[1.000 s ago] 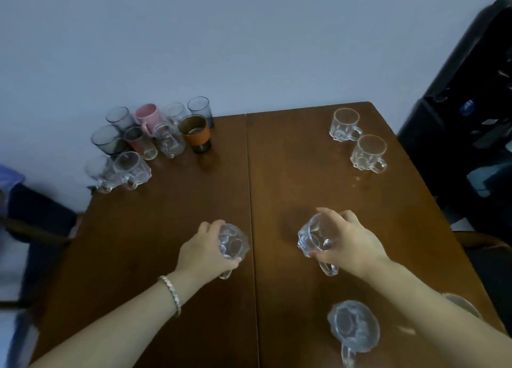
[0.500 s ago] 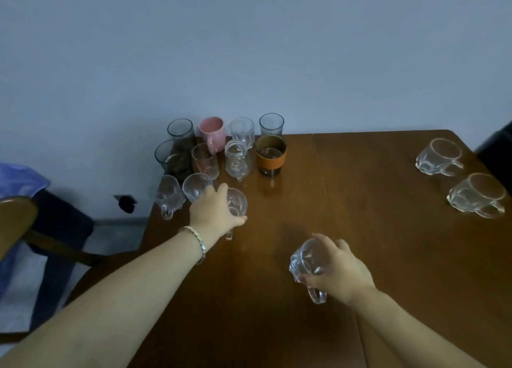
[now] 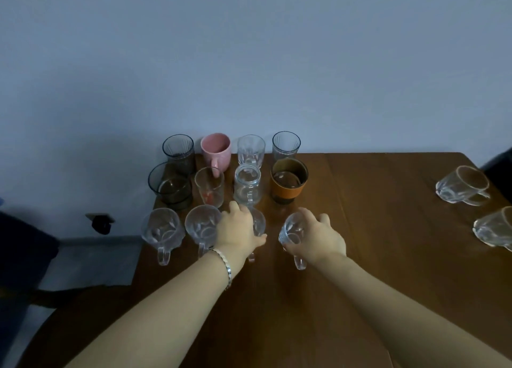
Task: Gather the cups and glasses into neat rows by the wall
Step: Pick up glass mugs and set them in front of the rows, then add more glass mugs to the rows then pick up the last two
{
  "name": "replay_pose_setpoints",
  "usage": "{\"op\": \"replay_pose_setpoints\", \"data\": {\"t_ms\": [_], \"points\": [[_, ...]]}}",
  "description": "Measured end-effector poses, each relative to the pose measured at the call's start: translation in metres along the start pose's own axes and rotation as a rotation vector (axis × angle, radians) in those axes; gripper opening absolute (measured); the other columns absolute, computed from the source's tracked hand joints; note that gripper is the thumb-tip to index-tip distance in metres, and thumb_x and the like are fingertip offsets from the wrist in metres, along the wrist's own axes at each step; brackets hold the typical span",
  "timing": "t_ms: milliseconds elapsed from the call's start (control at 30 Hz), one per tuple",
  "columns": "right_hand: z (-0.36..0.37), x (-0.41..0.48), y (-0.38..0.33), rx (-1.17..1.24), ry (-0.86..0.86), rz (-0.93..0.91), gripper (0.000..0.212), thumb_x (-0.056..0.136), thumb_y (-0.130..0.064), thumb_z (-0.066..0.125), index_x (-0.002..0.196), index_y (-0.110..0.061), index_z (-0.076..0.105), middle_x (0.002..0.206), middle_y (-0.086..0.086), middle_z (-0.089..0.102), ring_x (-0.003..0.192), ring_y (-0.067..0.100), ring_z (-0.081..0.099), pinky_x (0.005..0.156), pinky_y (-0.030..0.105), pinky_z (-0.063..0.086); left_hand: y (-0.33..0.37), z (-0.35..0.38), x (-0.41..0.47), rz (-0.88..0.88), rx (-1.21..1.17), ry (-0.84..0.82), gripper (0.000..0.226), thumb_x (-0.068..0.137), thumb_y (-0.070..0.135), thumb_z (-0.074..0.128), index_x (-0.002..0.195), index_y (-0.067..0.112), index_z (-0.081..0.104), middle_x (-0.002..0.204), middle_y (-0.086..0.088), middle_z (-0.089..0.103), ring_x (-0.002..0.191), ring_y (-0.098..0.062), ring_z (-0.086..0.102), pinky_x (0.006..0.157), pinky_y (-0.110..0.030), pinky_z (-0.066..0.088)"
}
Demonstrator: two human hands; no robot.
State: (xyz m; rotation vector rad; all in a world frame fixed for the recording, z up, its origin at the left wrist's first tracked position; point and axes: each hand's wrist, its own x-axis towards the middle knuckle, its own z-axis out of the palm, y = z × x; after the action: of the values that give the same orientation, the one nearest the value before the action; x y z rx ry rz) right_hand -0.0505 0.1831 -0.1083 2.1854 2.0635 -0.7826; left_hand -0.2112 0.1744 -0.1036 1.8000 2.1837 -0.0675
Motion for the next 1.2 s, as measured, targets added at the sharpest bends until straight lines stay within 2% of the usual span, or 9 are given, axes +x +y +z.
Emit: {"op": "replay_pose_setpoints", "data": {"t_ms": [167,400,500,600,667,767,933,1067,1200], "points": [[0.009,0.028,-0.015,-0.034,0.007,-0.011,0.087,0.073,-0.053,0.070,0.144,-0.035,0.024,0.131,0.007,0.042,0.108,0.028,0.058,0.082,0.038,0.058,0.000,0.006,0.006,0.006,-0.013,-0.005,0.082,0.079,0.054,0.065,0.135,0.000,0.039,0.132,-0.014,0.041,0.117,-0.030,0.051,0.093,-0.034,0.048],[0.008,0.010,-0.006,0.159,-0.079,-0.044,0.111,0.073,-0.044,0.076,0.152,-0.023,0.001,0.152,0.002,0.027,0.126,0.025,0.050,0.097,0.038,0.051,0.003,0.005,0.001,0.003,0.000,-0.006,0.088,0.084,0.052,0.060,0.144,-0.002,0.025,0.138,-0.015,0.037,0.123,-0.029,0.048,0.095,-0.031,0.047],[0.007,-0.014,0.019,0.107,-0.181,-0.044,0.085,0.082,-0.033,0.070,0.149,-0.018,0.020,0.148,0.005,0.036,0.126,0.025,0.050,0.101,0.036,0.047,0.009,-0.001,-0.013,0.036,0.073,0.015,0.089,0.089,0.053,0.052,0.149,0.002,0.013,0.148,-0.018,0.029,0.134,-0.032,0.037,0.100,-0.034,0.045],[0.003,-0.041,0.056,0.023,-0.351,-0.036,0.052,0.086,-0.031,0.064,0.135,-0.020,0.047,0.133,0.005,0.056,0.119,0.022,0.055,0.099,0.033,0.047,0.023,-0.011,-0.039,0.156,0.189,0.104,0.073,0.092,0.050,0.045,0.149,0.010,0.021,0.153,-0.016,0.027,0.141,-0.032,0.029,0.107,-0.039,0.039],[-0.004,-0.061,0.083,0.013,-0.419,-0.027,0.047,0.088,-0.032,0.062,0.131,-0.019,0.051,0.127,0.004,0.060,0.115,0.022,0.058,0.096,0.032,0.049,0.039,-0.014,-0.059,0.256,0.210,0.071,0.054,0.095,0.041,0.043,0.142,0.015,0.036,0.145,-0.010,0.042,0.133,-0.027,0.041,0.104,-0.036,0.041],[-0.021,-0.096,0.130,-0.003,-0.444,-0.032,0.045,0.090,-0.032,0.059,0.132,-0.018,0.050,0.127,0.004,0.060,0.115,0.023,0.057,0.097,0.033,0.049,0.068,-0.009,-0.090,0.341,0.164,-0.081,0.036,0.096,0.037,0.042,0.127,0.020,0.051,0.123,-0.001,0.060,0.110,-0.018,0.061,0.087,-0.031,0.051],[-0.063,-0.156,0.224,0.017,-0.377,-0.003,0.043,0.092,-0.033,0.055,0.133,-0.020,0.049,0.129,0.004,0.059,0.116,0.024,0.057,0.098,0.036,0.048,0.133,0.019,-0.136,0.391,0.116,-0.260,0.036,0.096,0.036,0.044,0.128,0.023,0.052,0.121,0.004,0.061,0.103,-0.012,0.063,0.074,-0.022,0.048],[-0.098,-0.201,0.319,0.057,-0.220,0.041,0.040,0.092,-0.033,0.055,0.131,-0.022,0.052,0.128,0.000,0.059,0.115,0.018,0.057,0.097,0.031,0.048,0.200,0.047,-0.179,0.435,0.045,-0.339,0.037,0.096,0.036,0.047,0.131,0.025,0.051,0.119,0.007,0.061,0.091,-0.005,0.061,0.058,-0.013,0.041],[-0.122,-0.239,0.425,0.083,-0.020,0.151,0.049,0.089,-0.038,0.059,0.135,-0.024,0.047,0.139,0.000,0.046,0.128,0.018,0.045,0.107,0.032,0.039,0.268,0.072,-0.226,0.446,-0.020,-0.361,0.039,0.096,0.037,0.047,0.134,0.028,0.047,0.125,0.008,0.060,0.100,-0.006,0.064,0.077,-0.019,0.055]]}}
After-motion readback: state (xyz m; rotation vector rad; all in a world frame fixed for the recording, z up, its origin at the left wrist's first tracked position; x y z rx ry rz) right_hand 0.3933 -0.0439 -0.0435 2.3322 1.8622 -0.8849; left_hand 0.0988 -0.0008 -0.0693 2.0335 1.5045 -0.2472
